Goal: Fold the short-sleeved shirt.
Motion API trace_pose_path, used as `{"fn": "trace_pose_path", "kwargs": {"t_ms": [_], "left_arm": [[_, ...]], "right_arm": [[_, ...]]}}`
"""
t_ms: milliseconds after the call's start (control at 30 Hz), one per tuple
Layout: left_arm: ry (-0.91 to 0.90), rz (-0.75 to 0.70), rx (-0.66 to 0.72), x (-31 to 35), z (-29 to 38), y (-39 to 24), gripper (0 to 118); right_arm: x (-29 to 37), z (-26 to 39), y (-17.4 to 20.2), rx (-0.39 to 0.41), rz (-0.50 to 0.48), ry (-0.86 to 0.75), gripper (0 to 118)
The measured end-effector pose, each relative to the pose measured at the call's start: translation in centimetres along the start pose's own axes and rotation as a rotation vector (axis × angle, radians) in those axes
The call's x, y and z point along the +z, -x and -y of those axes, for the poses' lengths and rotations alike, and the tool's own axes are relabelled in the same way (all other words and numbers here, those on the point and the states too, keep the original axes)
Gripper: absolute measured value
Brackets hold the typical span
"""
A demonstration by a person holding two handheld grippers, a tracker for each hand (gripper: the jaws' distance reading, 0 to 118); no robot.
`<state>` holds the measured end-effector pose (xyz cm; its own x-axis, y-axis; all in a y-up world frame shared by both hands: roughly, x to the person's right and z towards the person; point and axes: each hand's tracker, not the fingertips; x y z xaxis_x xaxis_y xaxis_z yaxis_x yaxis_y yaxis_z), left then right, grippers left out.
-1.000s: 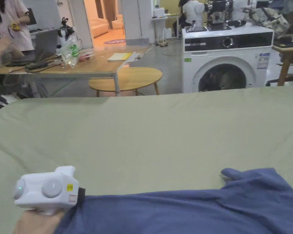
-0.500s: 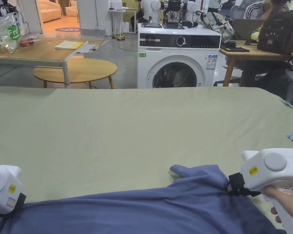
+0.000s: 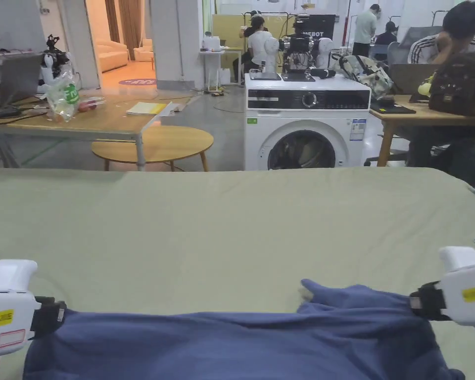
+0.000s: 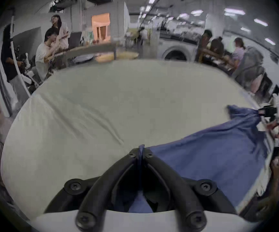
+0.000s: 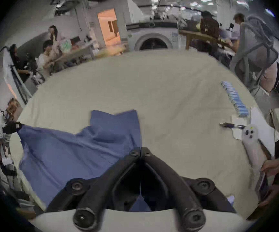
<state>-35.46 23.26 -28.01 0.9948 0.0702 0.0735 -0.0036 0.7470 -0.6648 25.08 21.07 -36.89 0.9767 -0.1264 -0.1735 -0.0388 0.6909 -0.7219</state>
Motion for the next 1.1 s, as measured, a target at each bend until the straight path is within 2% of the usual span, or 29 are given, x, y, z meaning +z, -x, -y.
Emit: {"fn": "trace_pose_path", "kwargs": {"t_ms": [67, 233, 300, 367, 500, 533, 567, 600, 633, 667, 767, 867, 933, 1033, 1067, 1100], "left_arm": [[-0.016, 0.038, 0.034, 3.6, 1.7, 0.6, 0], [0.051, 0.084, 0.046, 8.0, 7.7, 1.4, 0], [0.06, 0.055, 0.017, 8.3, 10.4, 1.0, 0], [0.101, 0.08, 0.052, 7.9, 12.1, 1.4, 0], [0.103, 0.05, 0.054, 6.4, 14.4, 1.3, 0], [0.108, 0.05, 0.061, 6.1, 14.6, 1.5, 5], [0.105, 0.047, 0.073, 6.0, 14.8, 1.5, 24], [0.089, 0.024, 0.079, 6.0, 15.0, 1.5, 55], [0.08, 0.017, 0.074, 6.1, 15.0, 1.5, 89], [0.054, 0.018, 0.068, 6.6, 15.1, 1.5, 94], [-0.054, 0.088, 0.055, 8.7, 14.5, 1.5, 94], [-0.185, 0.006, -0.019, 10.9, 12.6, -0.9, 94], [-0.287, 0.035, -0.035, 12.0, 11.1, -2.5, 94], [-0.343, 0.016, -0.047, 11.9, 9.1, -5.8, 94], [-0.336, 0.019, -0.05, 11.3, 8.8, -6.6, 88], [-0.336, 0.031, -0.046, 10.7, 8.6, -7.4, 72]], "right_arm": [[3.8, 2.3, -0.1, -0.013, -0.029, -0.02, 0], [9.6, 9.6, -0.6, -0.023, 0.001, -0.03, 0], [10.5, 12.4, -1.1, -0.058, 0.001, -0.007, 0], [10.8, 14.7, -1.3, -0.08, 0.008, 0.005, 0], [9.7, 17.7, -0.7, -0.093, 0.019, 0.037, 0], [9.3, 18.0, -0.6, -0.087, 0.033, 0.036, 0], [9.1, 18.4, -0.4, -0.086, 0.036, 0.032, 0], [8.9, 18.7, -0.2, -0.08, 0.039, 0.033, 10], [9.0, 19.0, 0.0, -0.075, 0.053, 0.029, 41], [9.1, 19.2, -0.1, -0.074, 0.069, 0.012, 57], [10.8, 18.9, 0.9, -0.062, 0.115, -0.11, 56], [12.7, 17.2, 2.9, -0.096, 0.03, -0.259, 56], [13.0, 15.4, 4.9, -0.078, -0.004, -0.302, 56], [12.3, 13.3, 8.8, -0.037, -0.036, -0.303, 55], [11.4, 12.9, 9.7, -0.011, -0.064, -0.311, 50], [10.5, 12.6, 10.8, 0.012, -0.072, -0.303, 42]]}}
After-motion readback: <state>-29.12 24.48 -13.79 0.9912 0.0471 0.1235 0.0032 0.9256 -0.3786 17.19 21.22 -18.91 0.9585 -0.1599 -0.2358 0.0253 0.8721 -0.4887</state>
